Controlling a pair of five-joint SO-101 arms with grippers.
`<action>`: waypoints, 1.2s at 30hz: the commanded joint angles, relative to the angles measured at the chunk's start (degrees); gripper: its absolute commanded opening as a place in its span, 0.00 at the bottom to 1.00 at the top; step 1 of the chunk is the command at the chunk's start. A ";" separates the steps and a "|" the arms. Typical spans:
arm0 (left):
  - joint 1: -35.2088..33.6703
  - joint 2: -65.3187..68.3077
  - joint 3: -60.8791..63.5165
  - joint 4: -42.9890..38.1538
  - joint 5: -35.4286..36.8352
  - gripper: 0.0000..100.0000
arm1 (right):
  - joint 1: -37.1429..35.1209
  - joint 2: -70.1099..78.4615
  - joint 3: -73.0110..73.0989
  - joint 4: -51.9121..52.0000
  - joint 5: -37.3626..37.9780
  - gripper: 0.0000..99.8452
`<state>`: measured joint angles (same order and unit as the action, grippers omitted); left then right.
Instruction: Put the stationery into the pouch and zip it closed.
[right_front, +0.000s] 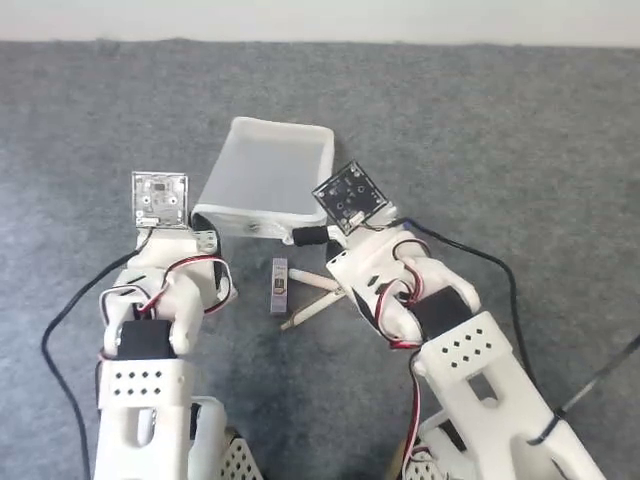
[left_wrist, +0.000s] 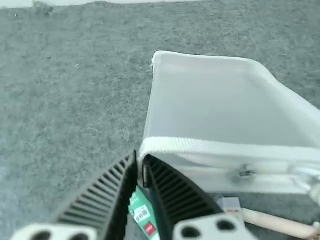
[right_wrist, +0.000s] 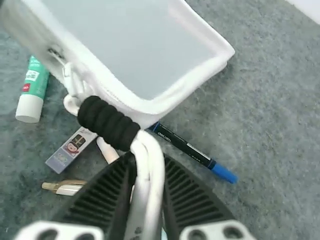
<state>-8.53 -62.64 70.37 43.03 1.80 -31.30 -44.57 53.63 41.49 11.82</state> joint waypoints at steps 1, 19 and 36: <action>-1.23 0.09 -4.09 0.00 1.05 0.01 | 1.80 -2.95 -0.70 0.75 -0.44 0.01; -3.25 0.09 -4.35 0.09 1.41 0.01 | 11.74 -3.03 -2.90 3.47 -5.54 0.01; -3.43 0.09 -4.26 0.00 1.41 0.01 | 17.01 -3.21 -3.87 3.38 -8.97 0.01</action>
<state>-10.29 -62.64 70.37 43.03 1.89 -16.62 -44.57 53.36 44.40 3.30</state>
